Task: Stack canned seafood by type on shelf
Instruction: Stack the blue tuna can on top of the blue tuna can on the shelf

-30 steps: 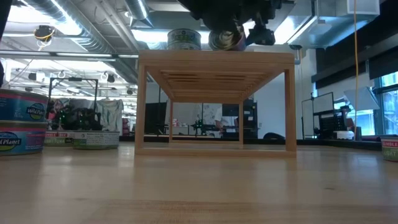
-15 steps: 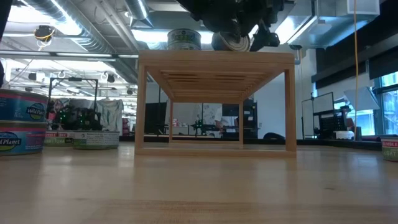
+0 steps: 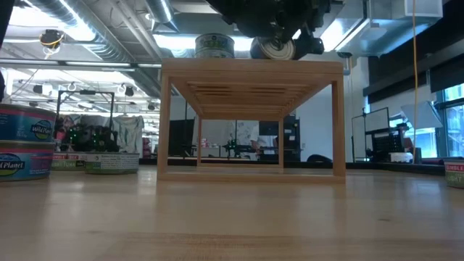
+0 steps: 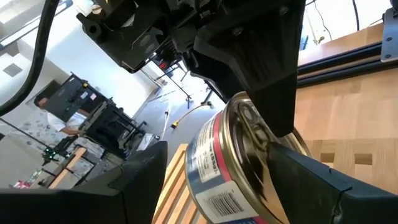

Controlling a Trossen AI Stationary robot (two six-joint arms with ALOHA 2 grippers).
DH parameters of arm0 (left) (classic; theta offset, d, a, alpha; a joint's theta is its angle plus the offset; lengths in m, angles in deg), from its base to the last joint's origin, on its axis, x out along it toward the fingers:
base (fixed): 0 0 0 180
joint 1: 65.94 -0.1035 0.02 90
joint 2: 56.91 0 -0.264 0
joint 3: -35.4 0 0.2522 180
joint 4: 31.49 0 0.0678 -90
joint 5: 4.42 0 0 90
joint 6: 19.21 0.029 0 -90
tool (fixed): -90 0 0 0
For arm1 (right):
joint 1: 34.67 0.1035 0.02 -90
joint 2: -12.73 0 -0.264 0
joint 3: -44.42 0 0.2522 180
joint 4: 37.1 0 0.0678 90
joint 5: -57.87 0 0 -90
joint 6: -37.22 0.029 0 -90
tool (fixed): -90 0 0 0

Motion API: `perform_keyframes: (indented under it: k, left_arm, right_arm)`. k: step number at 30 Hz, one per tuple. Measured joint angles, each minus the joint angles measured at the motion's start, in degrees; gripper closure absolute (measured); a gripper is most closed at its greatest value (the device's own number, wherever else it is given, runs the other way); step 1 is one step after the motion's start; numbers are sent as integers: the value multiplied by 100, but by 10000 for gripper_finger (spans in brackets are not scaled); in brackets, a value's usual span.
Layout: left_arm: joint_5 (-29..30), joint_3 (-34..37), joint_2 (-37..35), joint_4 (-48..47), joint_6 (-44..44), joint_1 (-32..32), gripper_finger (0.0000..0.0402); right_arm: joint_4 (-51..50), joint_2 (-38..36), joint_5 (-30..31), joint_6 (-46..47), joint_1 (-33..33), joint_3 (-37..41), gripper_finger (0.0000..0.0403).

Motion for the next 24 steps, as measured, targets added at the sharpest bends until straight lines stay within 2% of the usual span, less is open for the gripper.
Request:
perform_keyframes:
  k: [8, 15, 24]
  left_arm:
    - [-1, 0, 0, 0, -125, 4, 130]
    - [-4, 0, 0, -1, -118, 4, 130]
    - [-53, 0, 0, -32, -72, 0, 130]
  right_arm:
    - [-2, 0, 67, -1233, 0, 0, 120]
    - [0, -2, 692, -2445, 4, 0, 120]
    - [211, -2, 496, -3417, 4, 0, 120]
